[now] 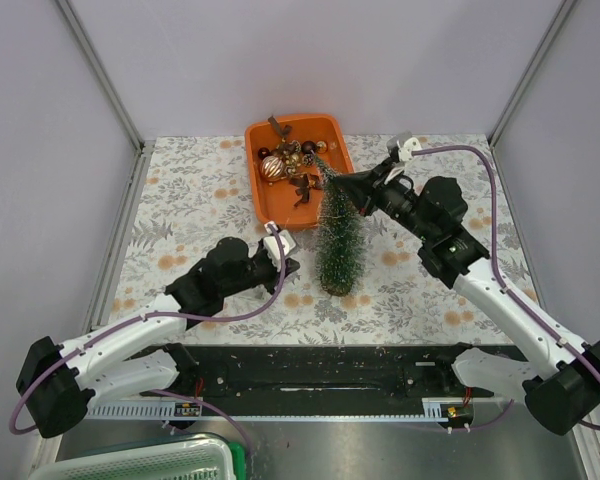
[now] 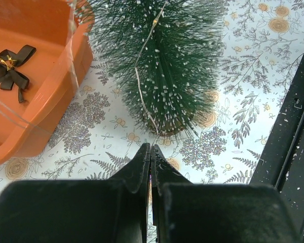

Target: Decorate the small christmas tree

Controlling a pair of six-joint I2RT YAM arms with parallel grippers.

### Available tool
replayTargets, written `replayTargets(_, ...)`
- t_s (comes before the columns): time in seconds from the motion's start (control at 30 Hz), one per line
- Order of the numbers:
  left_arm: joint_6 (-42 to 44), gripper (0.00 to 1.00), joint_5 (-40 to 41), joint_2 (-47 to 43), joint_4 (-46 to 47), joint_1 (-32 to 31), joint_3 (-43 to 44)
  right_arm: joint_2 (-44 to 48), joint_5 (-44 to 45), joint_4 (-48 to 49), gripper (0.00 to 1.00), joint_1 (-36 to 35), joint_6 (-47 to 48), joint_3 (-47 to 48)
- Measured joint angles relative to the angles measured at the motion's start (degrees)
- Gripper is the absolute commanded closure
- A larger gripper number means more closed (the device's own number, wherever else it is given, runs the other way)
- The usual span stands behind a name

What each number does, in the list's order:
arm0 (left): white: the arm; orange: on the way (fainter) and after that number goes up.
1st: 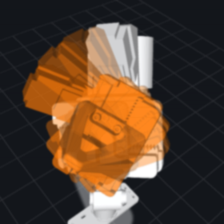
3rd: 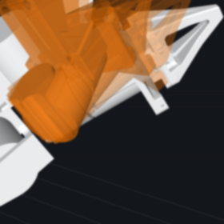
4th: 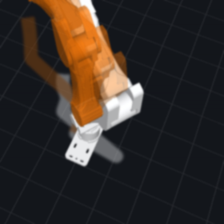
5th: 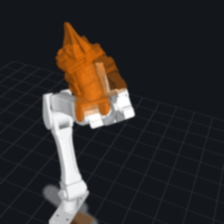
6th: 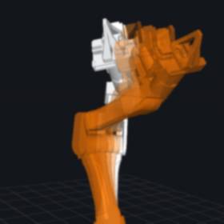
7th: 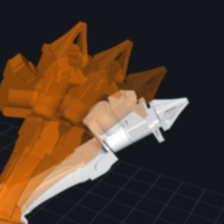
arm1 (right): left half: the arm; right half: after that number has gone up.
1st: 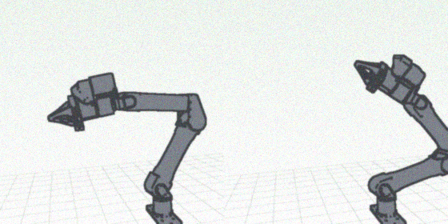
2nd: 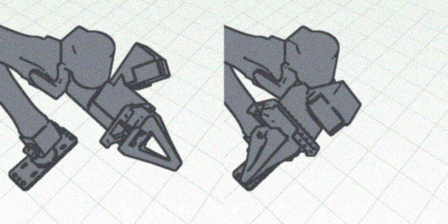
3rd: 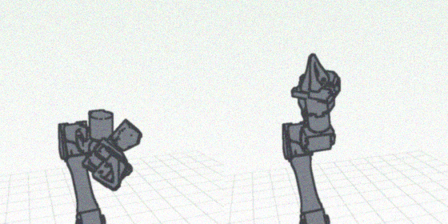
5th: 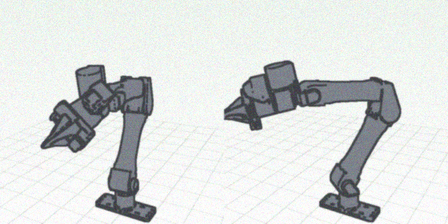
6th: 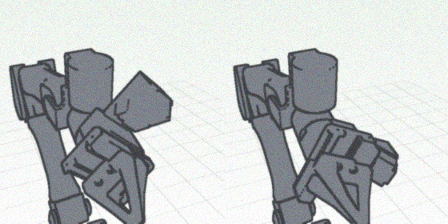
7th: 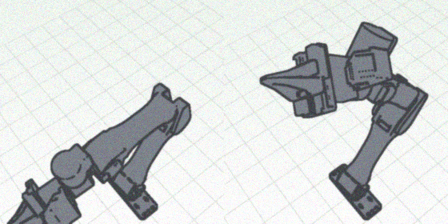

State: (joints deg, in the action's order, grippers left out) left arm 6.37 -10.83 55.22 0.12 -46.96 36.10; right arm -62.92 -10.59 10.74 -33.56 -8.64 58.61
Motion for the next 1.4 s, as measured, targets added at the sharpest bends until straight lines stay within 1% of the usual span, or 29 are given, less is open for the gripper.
replayTargets(0.03, 0.02, 1.00, 0.13, 0.00, 0.00, 0.02, -0.11, -0.04, -3.15, 1.11, 1.00, 1.01, -0.81, -0.39)
replayTargets(0.2, 0.24, 1.00, 1.77, 0.57, 0.00, 0.00, -0.15, -2.03, -17.14, 7.98, 1.00, 5.35, -6.64, -1.46)
replayTargets(0.4, 0.92, 1.00, 8.07, 5.53, -0.55, 0.24, 0.07, -6.21, -32.85, 16.90, 1.00, 8.76, -14.14, -1.42)
replayTargets(0.57, 0.61, 1.00, 11.67, 10.91, -1.73, 2.19, 2.91, -8.72, -43.52, 22.86, 1.00, 9.90, -20.11, -1.09)
replayTargets(0.7, -0.76, 1.00, 14.40, 13.27, -1.66, 4.24, 5.22, -11.52, -48.72, 29.79, 1.00, 10.88, -26.34, -1.03)
replayTargets(0.83, -3.26, 0.99, 15.30, 14.51, -0.55, 4.68, 6.51, -15.37, -51.10, 39.17, 1.00, 11.02, -33.97, -1.03)
replayTargets(0.97, -5.60, 0.92, 13.70, 15.37, 2.67, 4.70, 6.95, -18.25, -51.69, 46.71, 1.00, 11.06, -39.93, -1.14)
replayTargets(1.1, -7.65, 0.89, 10.78, 15.52, 6.51, 4.72, 6.93, -18.56, -51.08, 49.51, 1.00, 11.06, -41.99, -2.25)
replayTargets(1.2, -8.79, 0.87, 9.20, 15.58, 9.86, 4.72, 6.93, -16.98, -48.54, 47.21, 1.00, 10.29, -39.45, -3.37)
replayTargets(1.23, -9.09, 0.84, 8.90, 15.76, 10.78, 4.74, 6.93, -16.09, -47.67, 45.53, 1.00, 9.75, -37.81, -3.65)
replayTargets(1.27, -9.31, 0.77, 8.63, 16.00, 11.61, 4.74, 6.93, -15.30, -46.86, 44.00, 1.00, 9.01, -36.24, -3.78)
replayTargets(1.3, -9.46, 0.65, 8.41, 16.26, 12.26, 4.74, 6.93, -14.29, -45.51, 41.64, 1.00, 7.78, -34.07, -3.93)
replayTargets(1.37, -9.84, 0.57, 8.20, 16.98, 13.79, 4.74, 6.93, -12.39, -42.99, 37.99, 1.00, 5.20, -30.32, -4.46)
replayTargets(1.4, -10.36, 0.50, 8.15, 17.33, 14.62, 4.85, 6.93, -11.61, -41.88, 37.00, 1.00, 4.17, -29.14, -4.94)
